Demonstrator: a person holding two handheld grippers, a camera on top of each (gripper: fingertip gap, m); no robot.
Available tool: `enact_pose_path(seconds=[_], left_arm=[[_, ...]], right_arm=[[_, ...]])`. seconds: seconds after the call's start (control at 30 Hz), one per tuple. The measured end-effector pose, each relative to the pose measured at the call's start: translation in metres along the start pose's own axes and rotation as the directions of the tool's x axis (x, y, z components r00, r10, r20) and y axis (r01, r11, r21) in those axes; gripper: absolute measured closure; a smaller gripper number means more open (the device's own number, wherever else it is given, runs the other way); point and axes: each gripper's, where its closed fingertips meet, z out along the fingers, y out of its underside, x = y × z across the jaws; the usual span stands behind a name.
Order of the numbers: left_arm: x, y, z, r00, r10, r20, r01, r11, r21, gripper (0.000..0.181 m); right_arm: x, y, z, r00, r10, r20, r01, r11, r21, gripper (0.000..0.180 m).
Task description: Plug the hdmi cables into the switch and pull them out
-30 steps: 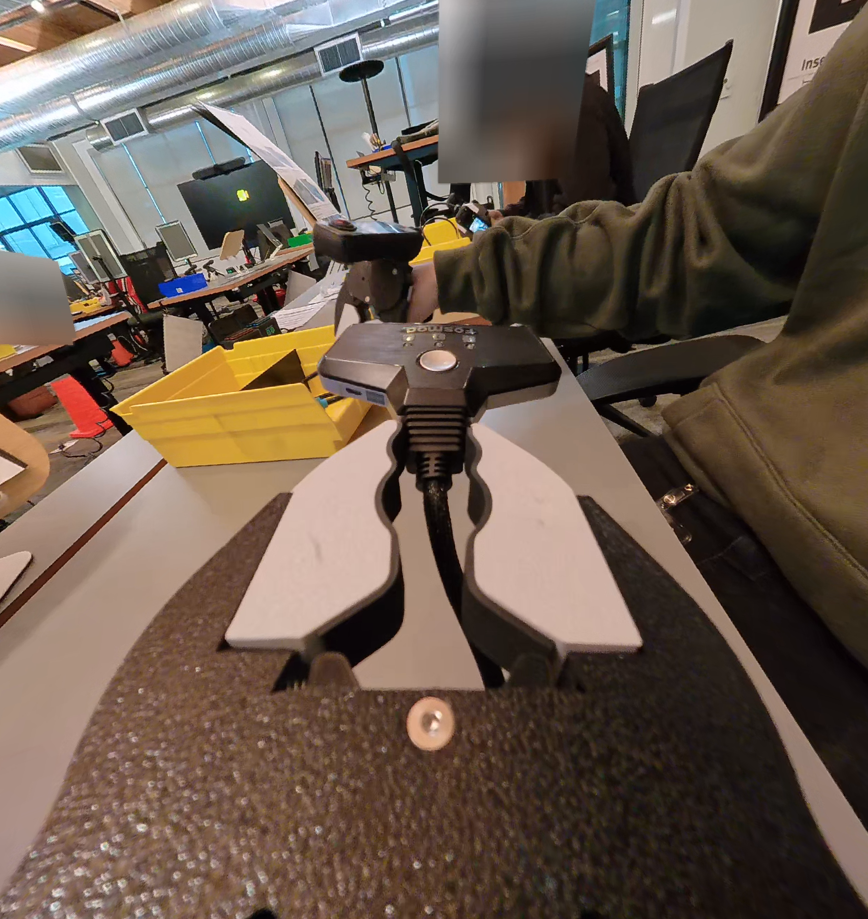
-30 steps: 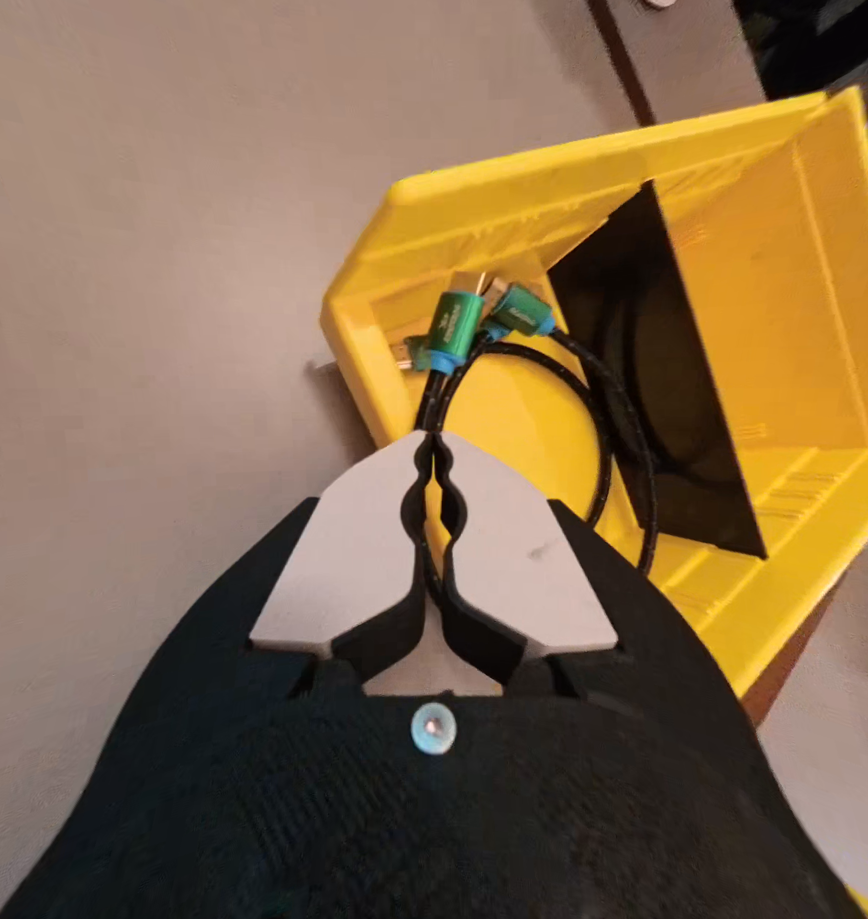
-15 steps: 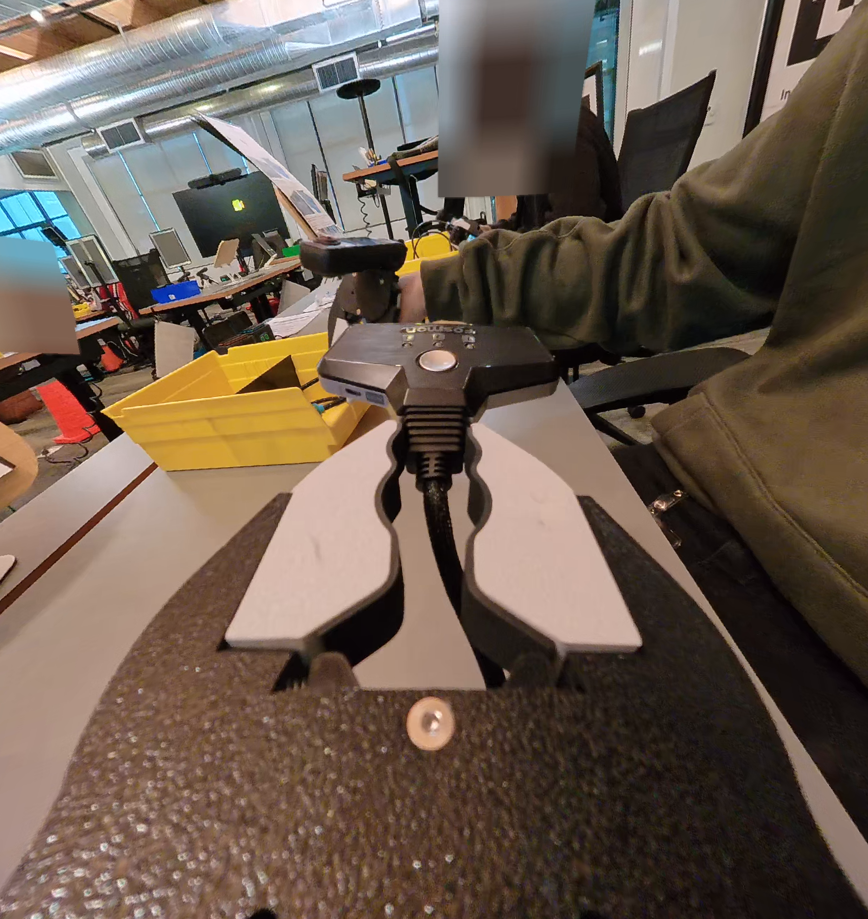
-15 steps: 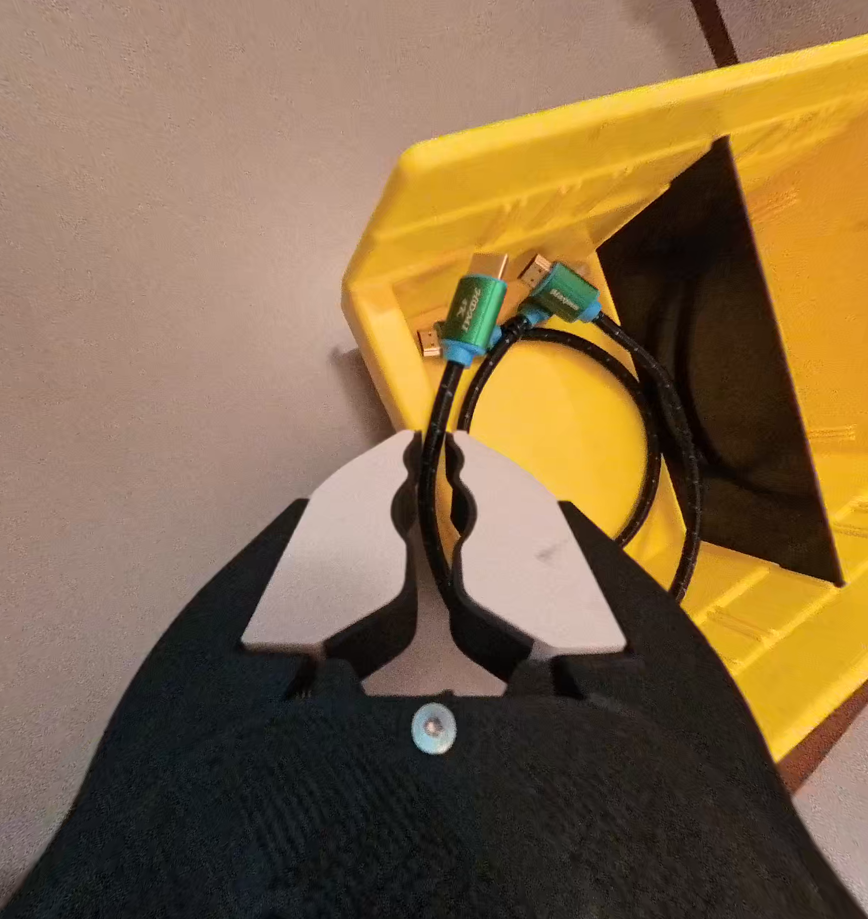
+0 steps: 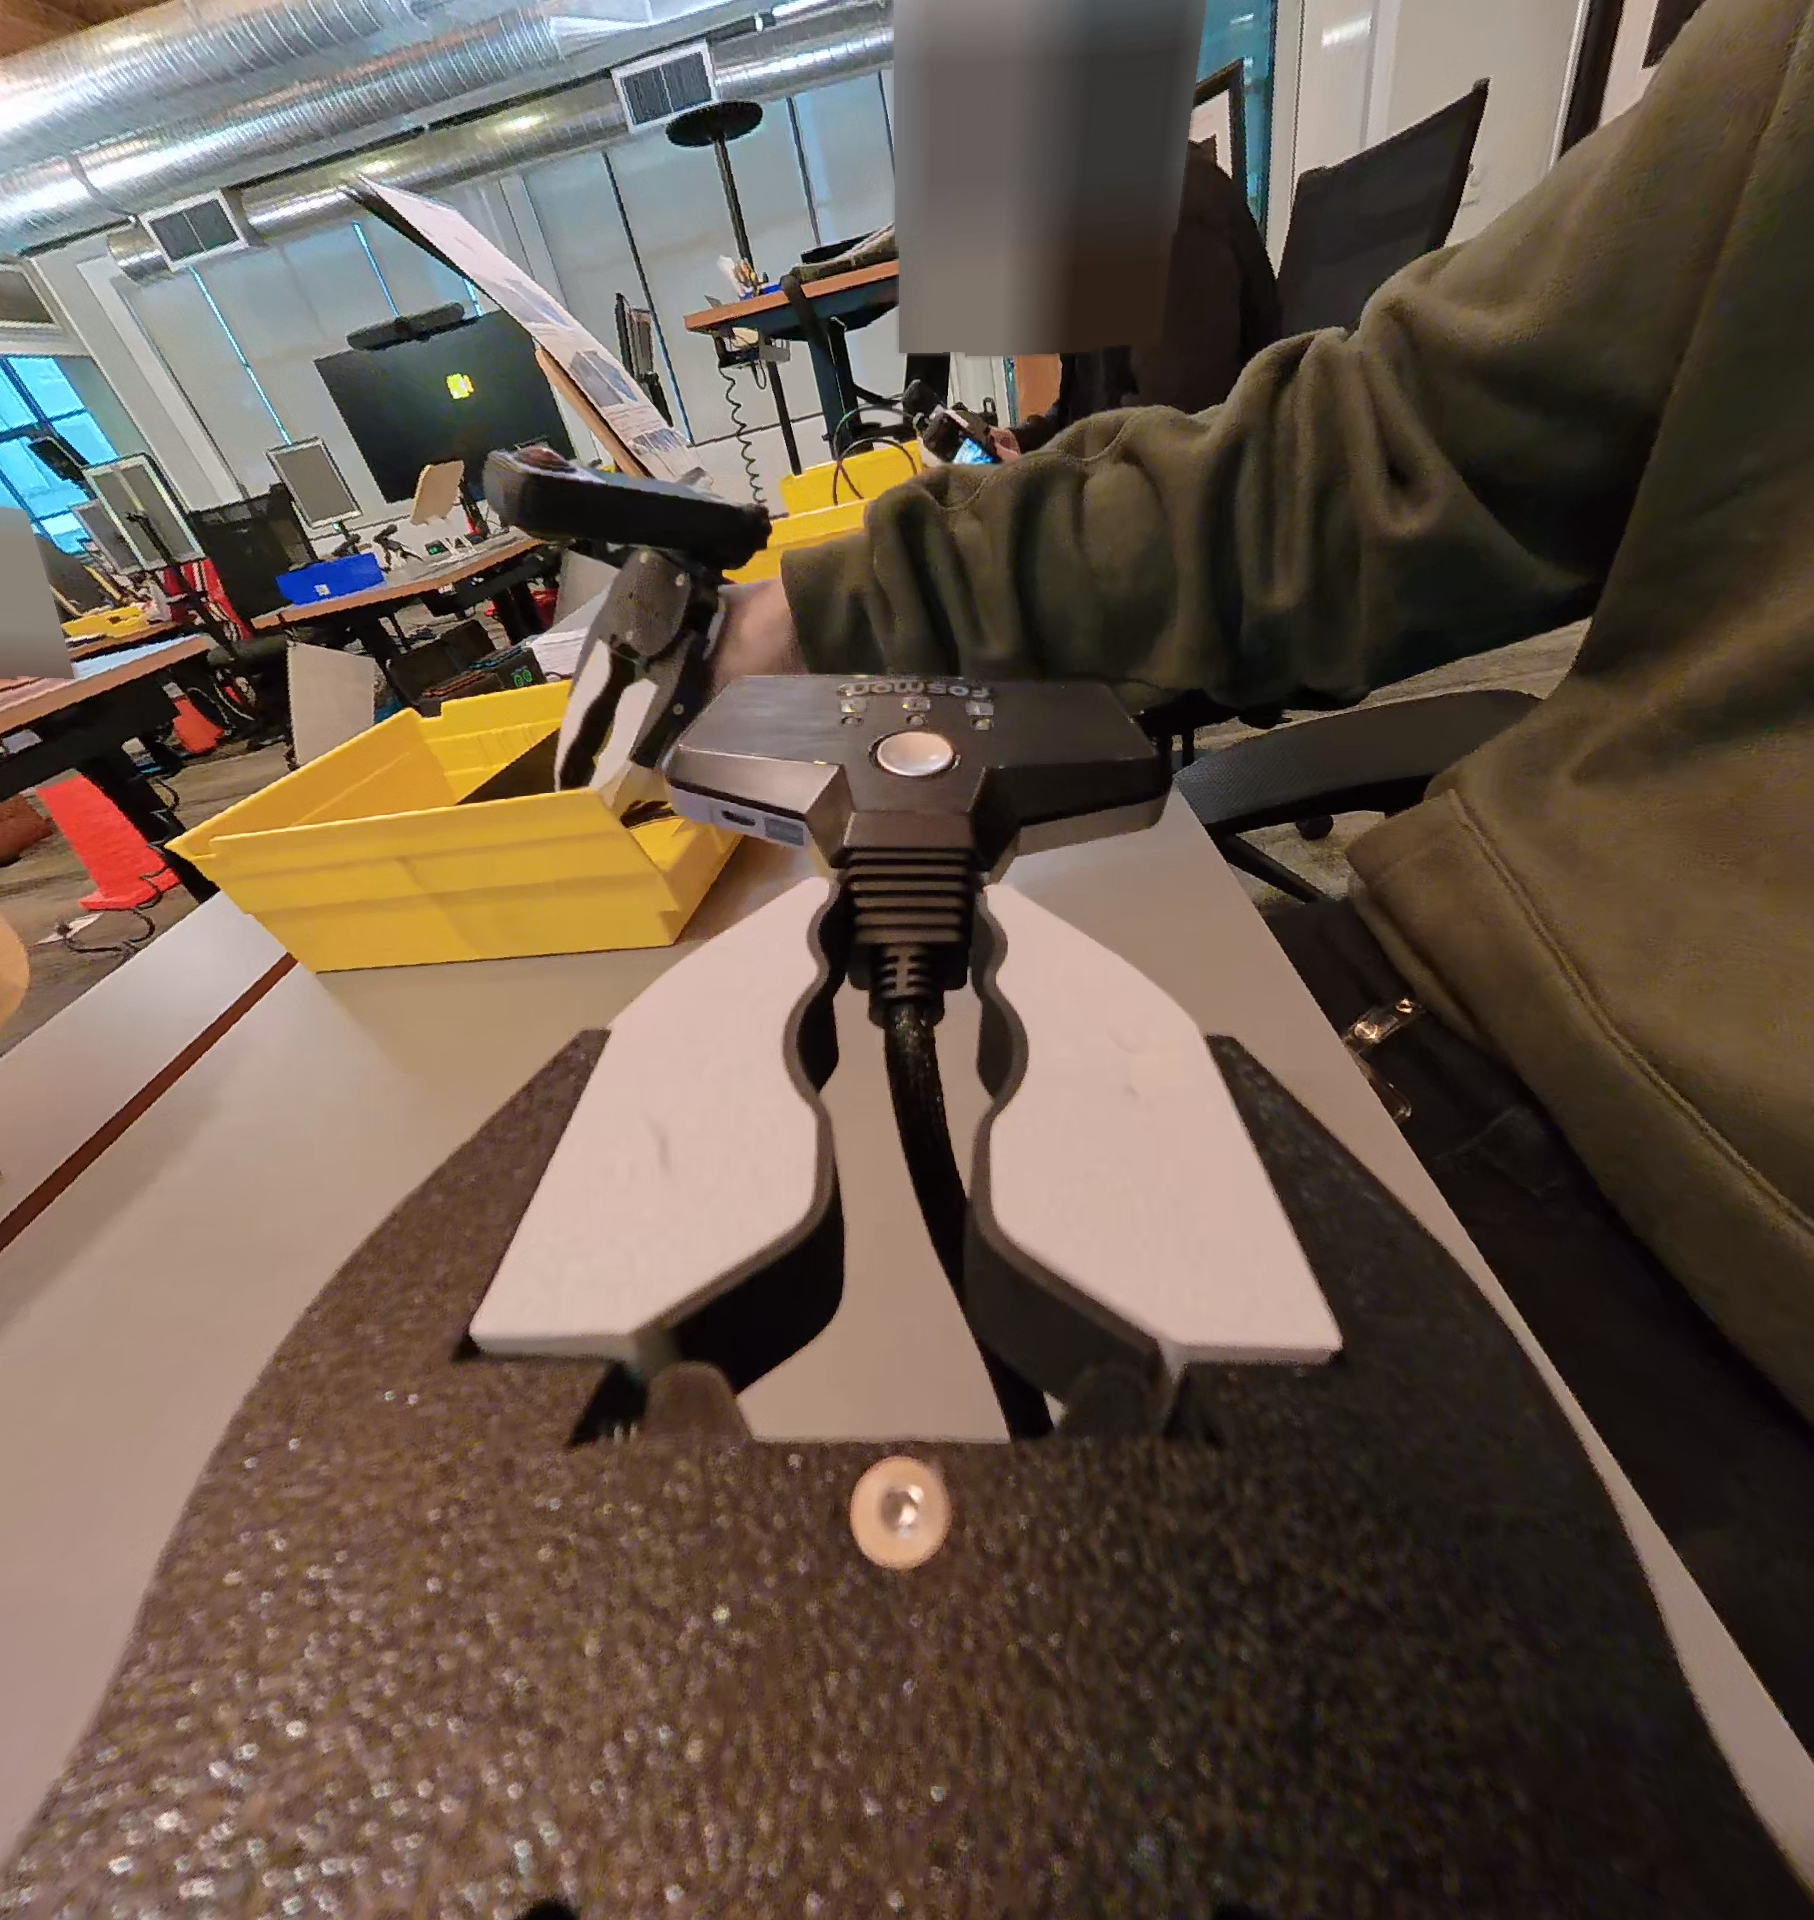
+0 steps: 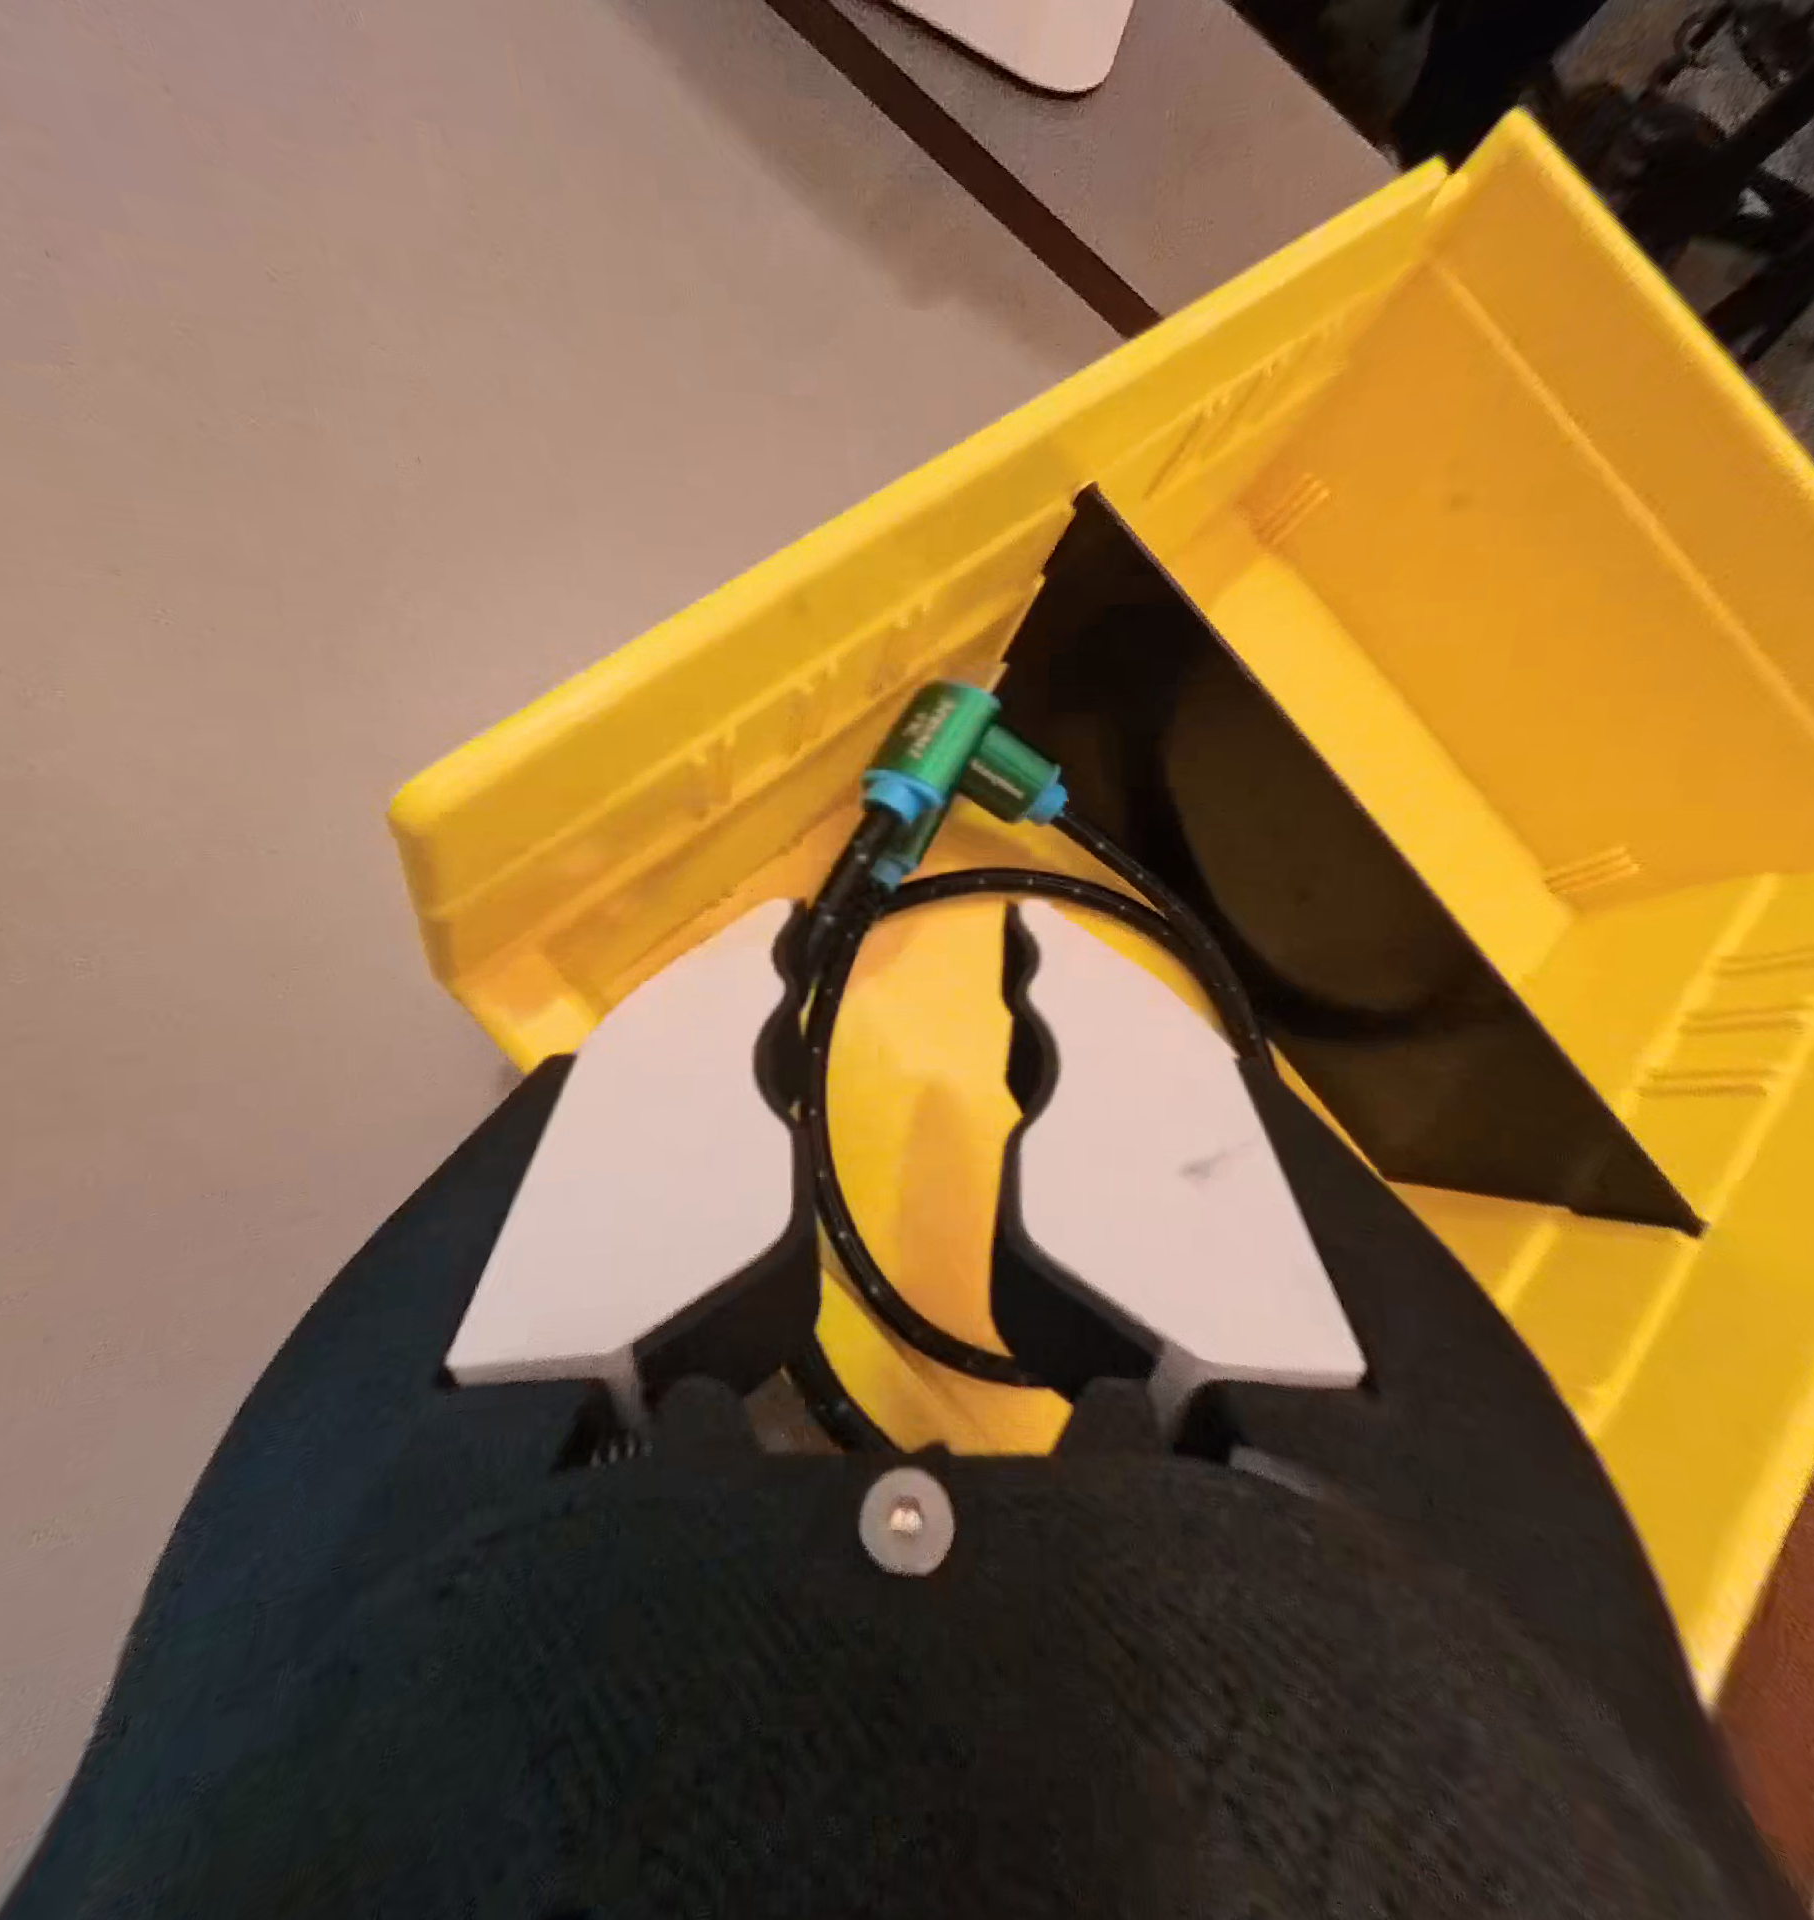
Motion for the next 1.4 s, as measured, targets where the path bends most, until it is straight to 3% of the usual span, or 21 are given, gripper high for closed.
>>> enact_pose_path(seconds=[0.03, 0.13, 0.2, 0.27, 0.33, 0.4, 0.47, 0.5, 0.57, 0.63, 0.67, 0.73, 0.87, 1.0, 1.2, 1.4], left_arm=[[-0.001, 0.000, 0.000, 1.000, -0.001, 0.001, 0.001, 1.000, 0.003, 0.159], [-0.003, -0.002, -0.001, 1.000, -0.002, 0.016, 0.002, 1.000, 0.018, 0.159], [-0.006, -0.003, -0.002, 0.999, 0.005, 0.037, -0.006, 1.000, 0.026, 0.159], [-0.009, -0.006, -0.002, 0.998, 0.018, 0.059, -0.020, 0.999, 0.030, 0.159], [-0.010, -0.008, -0.001, 0.997, 0.032, 0.076, -0.034, 0.999, 0.027, 0.159], [-0.008, -0.012, 0.002, 0.997, 0.044, 0.070, -0.046, 0.999, 0.024, 0.159], [-0.005, -0.016, 0.005, 0.996, 0.066, 0.067, -0.068, 0.998, 0.019, 0.159], [-0.003, -0.019, 0.007, 0.995, 0.080, 0.067, -0.081, 0.997, 0.014, 0.159], [0.001, -0.023, 0.011, 0.992, 0.113, 0.063, -0.113, 0.994, -0.002, 0.159], [0.003, -0.024, 0.015, 0.986, 0.152, 0.068, -0.150, 0.988, -0.030, 0.159], [0.003, -0.024, 0.016, 0.983, 0.169, 0.075, -0.165, 0.985, -0.049, 0.159], [0.003, -0.024, 0.018, 0.978, 0.192, 0.083, -0.186, 0.980, -0.078, 0.159], [-0.002, -0.031, 0.019, 0.976, 0.175, 0.133, -0.168, 0.984, -0.058, 0.158], [-0.022, -0.059, -0.001, 0.946, 0.118, 0.302, -0.136, 0.990, 0.039, 0.143], [-0.053, -0.095, -0.075, 0.782, 0.070, 0.619, -0.155, 0.984, 0.084, 0.141], [-0.059, -0.083, -0.090, 0.817, -0.072, 0.572, -0.064, 0.975, 0.215, 0.147]], right_arm=[[0.003, 0.000, -0.004, 1.000, -0.004, -0.026, 0.004, 1.000, -0.014, 0.134], [0.008, -0.014, -0.028, 0.997, 0.018, -0.070, -0.016, 1.000, 0.023, 0.105], [-0.008, -0.031, -0.050, 0.999, 0.040, -0.021, -0.038, 0.994, 0.106, 0.094], [-0.047, -0.049, -0.071, 0.992, 0.053, 0.112, -0.075, 0.976, 0.206, 0.087], [-0.107, -0.064, -0.090, 0.937, 0.072, 0.342, -0.167, 0.953, 0.254, 0.086], [-0.173, -0.077, -0.111, 0.778, 0.126, 0.615, -0.328, 0.917, 0.226, 0.084], [-0.226, -0.093, -0.135, 0.516, 0.195, 0.834, -0.500, 0.859, 0.108, 0.101], [-0.245, -0.101, -0.145, 0.390, 0.228, 0.892, -0.563, 0.826, 0.035, 0.111], [-0.273, -0.112, -0.160, 0.196, 0.250, 0.948, -0.613, 0.786, -0.081, 0.115], [-0.291, -0.116, -0.168, 0.140, 0.244, 0.960, -0.591, 0.798, -0.117, 0.129], [-0.298, -0.117, -0.170, 0.142, 0.231, 0.963, -0.564, 0.818, -0.114, 0.136], [-0.304, -0.114, -0.163, 0.253, 0.217, 0.943, -0.515, 0.855, -0.058, 0.152], [-0.294, -0.122, -0.164, 0.283, 0.173, 0.943, -0.521, 0.853, 0.000, 0.156], [-0.263, -0.134, -0.169, 0.413, 0.099, 0.905, -0.519, 0.843, 0.145, 0.157], [-0.176, -0.176, -0.216, 0.511, 0.031, 0.859, -0.620, 0.706, 0.343, 0.158], [-0.058, -0.221, -0.264, 0.686, 0.066, 0.725, -0.638, 0.534, 0.555, 0.158]])
